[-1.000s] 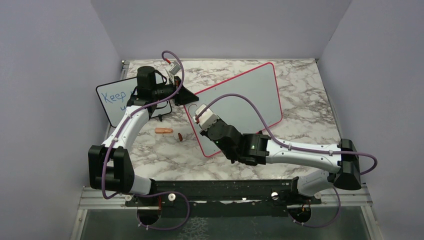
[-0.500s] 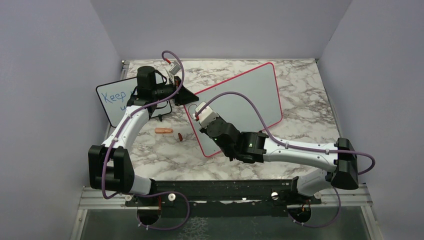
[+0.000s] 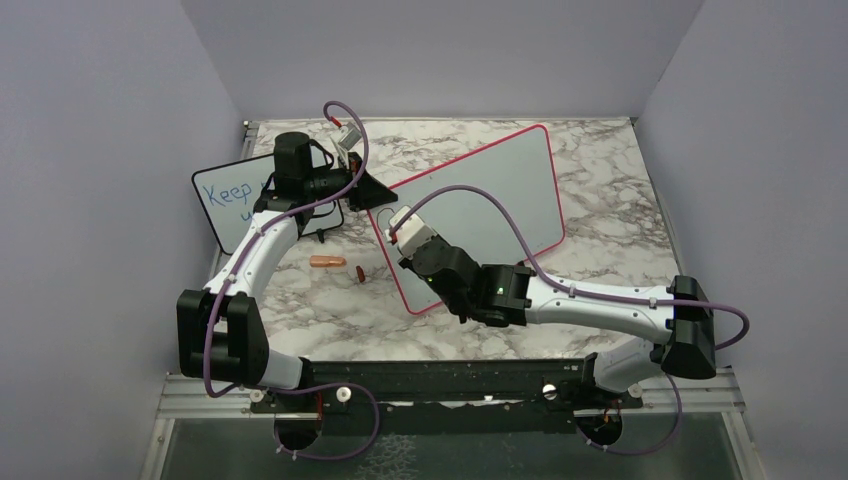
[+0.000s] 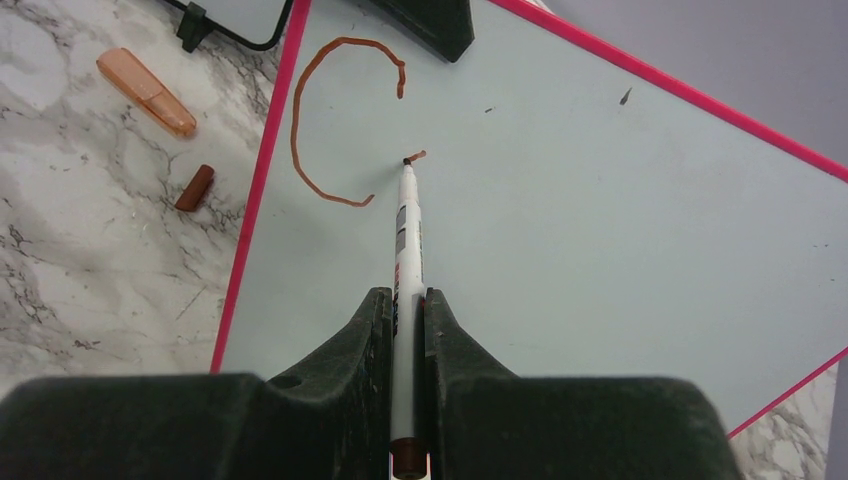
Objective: Write a sentence on the whiteboard
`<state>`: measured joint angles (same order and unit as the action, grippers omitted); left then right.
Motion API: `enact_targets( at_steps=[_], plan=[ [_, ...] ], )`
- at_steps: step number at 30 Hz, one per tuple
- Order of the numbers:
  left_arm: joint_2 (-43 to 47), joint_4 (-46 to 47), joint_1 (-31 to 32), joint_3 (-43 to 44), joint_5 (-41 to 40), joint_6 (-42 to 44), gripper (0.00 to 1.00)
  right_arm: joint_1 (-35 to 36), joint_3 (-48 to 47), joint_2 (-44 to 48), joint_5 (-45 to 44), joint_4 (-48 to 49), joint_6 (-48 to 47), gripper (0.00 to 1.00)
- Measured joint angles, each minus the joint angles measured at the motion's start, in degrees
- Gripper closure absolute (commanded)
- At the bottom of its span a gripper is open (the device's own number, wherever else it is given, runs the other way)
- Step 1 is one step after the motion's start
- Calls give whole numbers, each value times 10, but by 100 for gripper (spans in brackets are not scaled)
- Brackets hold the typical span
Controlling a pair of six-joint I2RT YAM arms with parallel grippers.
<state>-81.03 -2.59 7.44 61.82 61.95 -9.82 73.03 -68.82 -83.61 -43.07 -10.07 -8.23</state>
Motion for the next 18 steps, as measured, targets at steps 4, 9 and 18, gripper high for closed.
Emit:
enact_targets(
  at_steps=[4, 9, 18],
  plan=[
    [-1, 0, 0, 1, 0, 0, 100, 0, 0, 0, 10, -10, 8, 99],
    [-2, 0, -1, 1, 0, 0, 100, 0, 0, 0, 21, -28, 17, 99],
    [-4, 0, -2, 1, 0, 0, 100, 0, 9, 3, 23, -43, 26, 99]
  ],
)
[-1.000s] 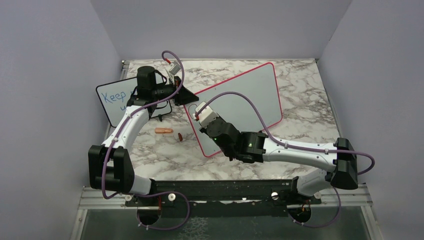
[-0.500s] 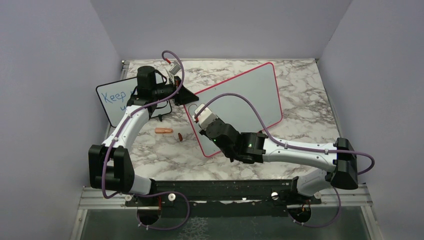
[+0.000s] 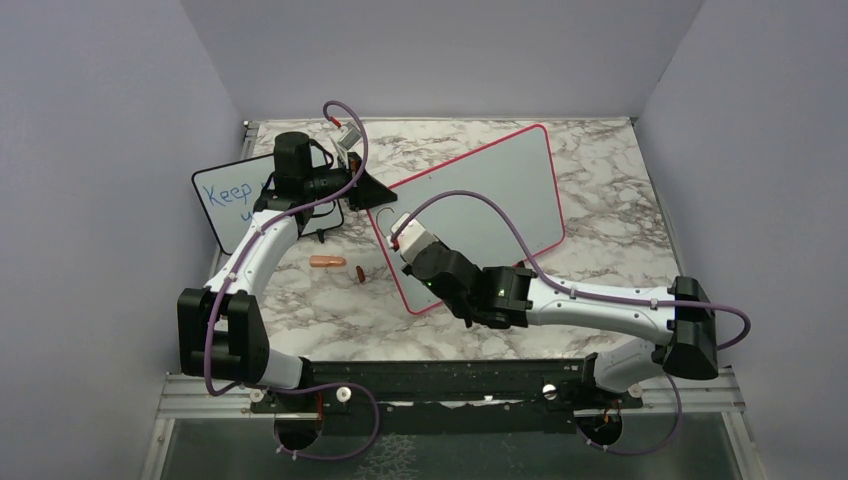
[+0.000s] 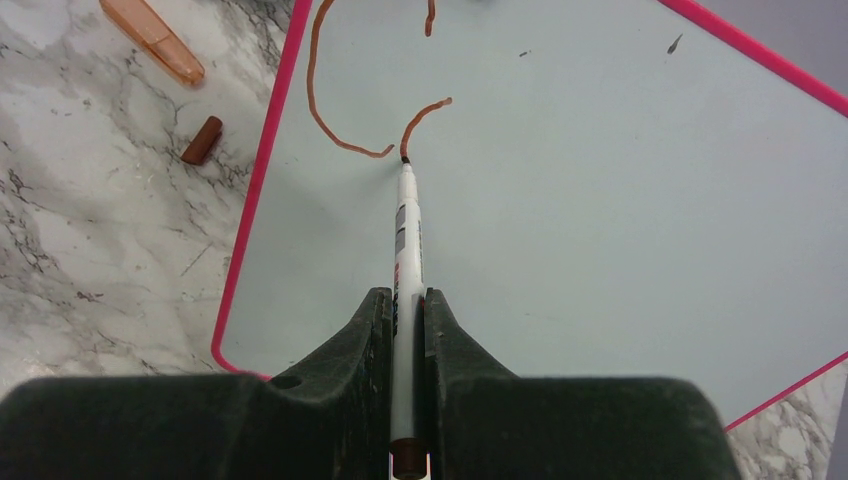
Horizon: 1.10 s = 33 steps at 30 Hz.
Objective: Write a sentence on the whiteboard
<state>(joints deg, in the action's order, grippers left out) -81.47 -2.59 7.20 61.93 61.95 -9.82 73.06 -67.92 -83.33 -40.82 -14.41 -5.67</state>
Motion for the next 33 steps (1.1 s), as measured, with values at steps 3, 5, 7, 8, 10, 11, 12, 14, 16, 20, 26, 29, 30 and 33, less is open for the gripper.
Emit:
enact_targets(
  at_steps=[3, 5, 7, 8, 10, 11, 12, 14, 16, 20, 26, 29, 30, 33],
  plan=[
    [0, 0, 0, 0, 1, 0, 100, 0, 4, 3, -1, -4, 1, 99],
    [0, 0, 0, 0, 1, 0, 100, 0, 5, 4, -2, -7, 1, 99],
    [0, 0, 0, 0, 1, 0, 100, 0, 6, 5, -4, -8, 1, 99],
    [0, 0, 0, 0, 1, 0, 100, 0, 6, 5, -5, -8, 1, 99],
    [0, 0, 0, 0, 1, 0, 100, 0, 6, 5, -7, -8, 1, 99],
    [0, 0, 0, 0, 1, 0, 100, 0, 6, 5, -10, -8, 1, 99],
    [0, 0, 0, 0, 1, 0, 100, 0, 7, 5, -12, -8, 1, 99],
    [0, 0, 0, 0, 2, 0, 100, 0, 8, 5, -18, -7, 0, 99],
    [-1, 0, 0, 1, 2, 0, 100, 0, 9, 6, -23, -7, 0, 99],
    [-1, 0, 0, 1, 2, 0, 100, -2, 13, 9, -31, -7, 0, 99],
    [-1, 0, 0, 1, 2, 0, 100, -4, 15, 11, -38, -2, -4, 99],
    [-1, 0, 0, 1, 3, 0, 100, -5, 15, 11, -40, 5, -6, 99],
    [-1, 0, 0, 1, 3, 0, 100, -5, 15, 11, -42, 9, -7, 99],
    [-1, 0, 0, 1, 3, 0, 100, -8, 15, 11, -45, 18, -12, 99]
  ],
)
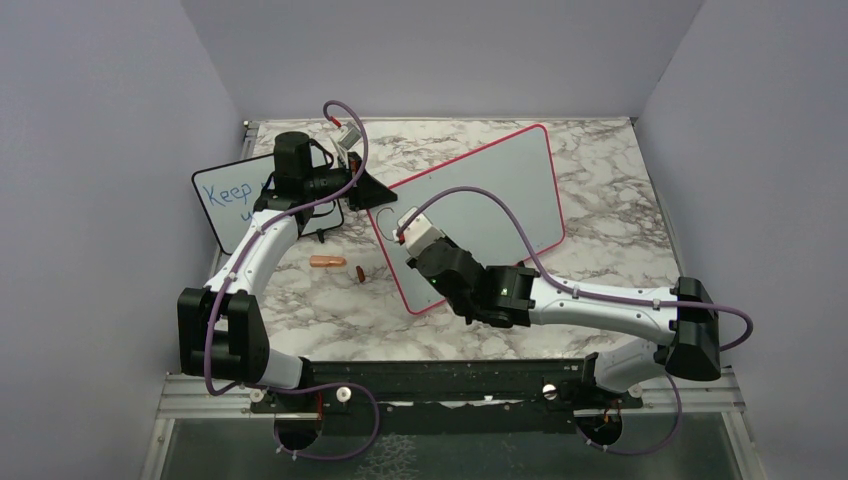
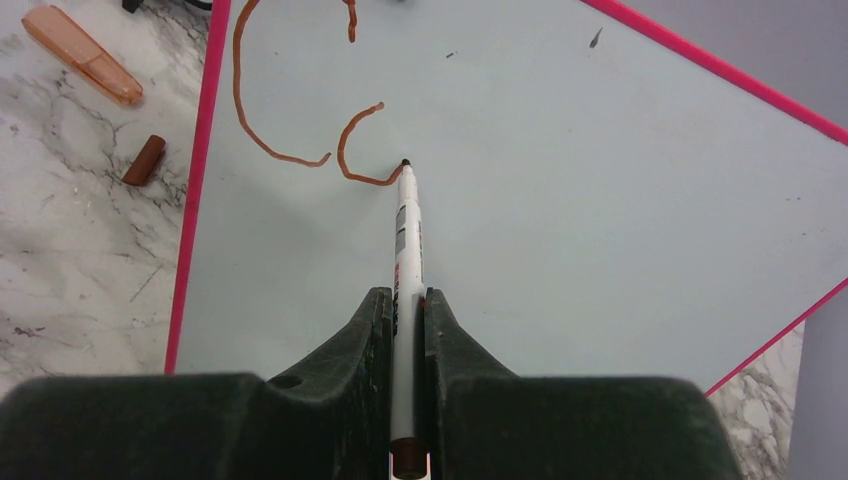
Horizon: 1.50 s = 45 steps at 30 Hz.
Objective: Write a sentence on the whiteboard
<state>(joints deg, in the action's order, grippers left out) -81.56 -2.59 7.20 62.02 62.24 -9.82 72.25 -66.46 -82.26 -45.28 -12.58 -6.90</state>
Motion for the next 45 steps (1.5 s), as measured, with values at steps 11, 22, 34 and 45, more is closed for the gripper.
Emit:
enact_targets(
  at_steps=[11, 22, 34, 45],
  plan=[
    [0, 0, 0, 0, 1, 0, 100, -4, 0, 0, -1, 34, -18, 99],
    [0, 0, 0, 0, 2, 0, 100, -5, 0, -1, 4, 45, -25, 99],
    [0, 0, 0, 0, 2, 0, 100, -6, 0, -1, 23, 56, -33, 99],
    [-1, 0, 0, 0, 2, 0, 100, -6, 0, -1, 42, 57, -37, 99]
  ],
)
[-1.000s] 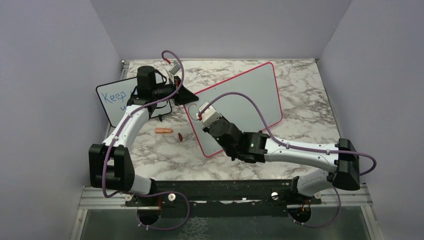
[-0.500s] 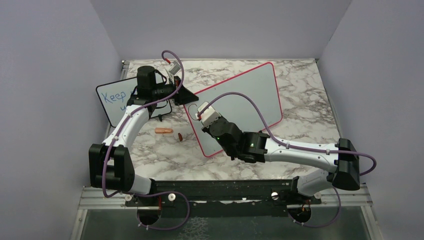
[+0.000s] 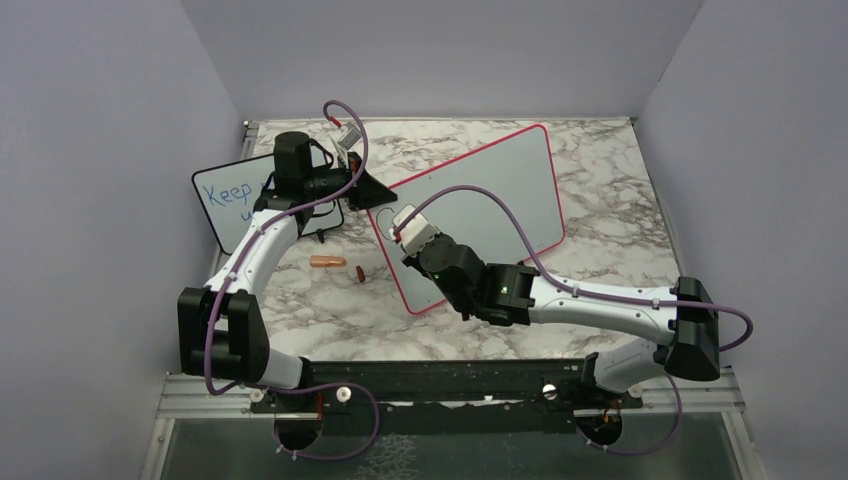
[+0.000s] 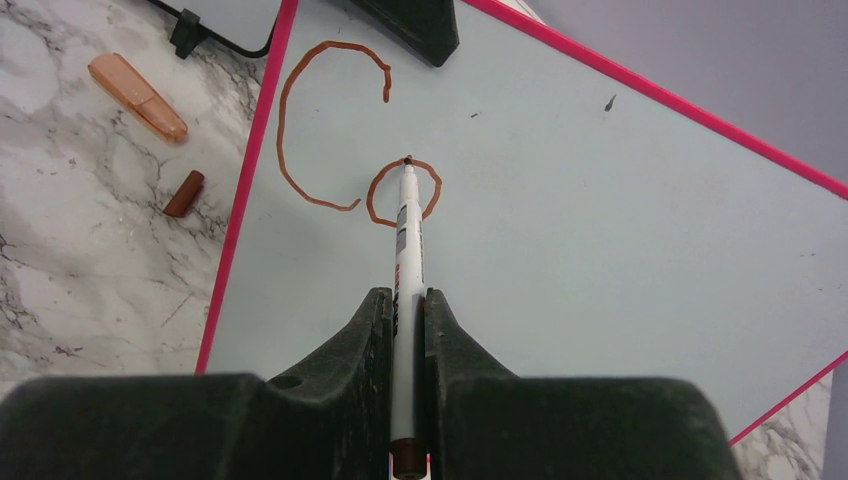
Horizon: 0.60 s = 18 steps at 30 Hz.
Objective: Write a sentence on the whiteboard
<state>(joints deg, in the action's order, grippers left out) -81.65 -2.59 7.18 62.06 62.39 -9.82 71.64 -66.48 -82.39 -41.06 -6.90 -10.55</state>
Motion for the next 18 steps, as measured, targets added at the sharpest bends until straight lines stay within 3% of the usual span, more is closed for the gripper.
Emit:
enact_targets(
  at_steps=[18],
  plan=[
    [0, 0, 0, 1, 2, 0, 100, -8, 30, 41, -23, 0, 0, 99]
  ],
)
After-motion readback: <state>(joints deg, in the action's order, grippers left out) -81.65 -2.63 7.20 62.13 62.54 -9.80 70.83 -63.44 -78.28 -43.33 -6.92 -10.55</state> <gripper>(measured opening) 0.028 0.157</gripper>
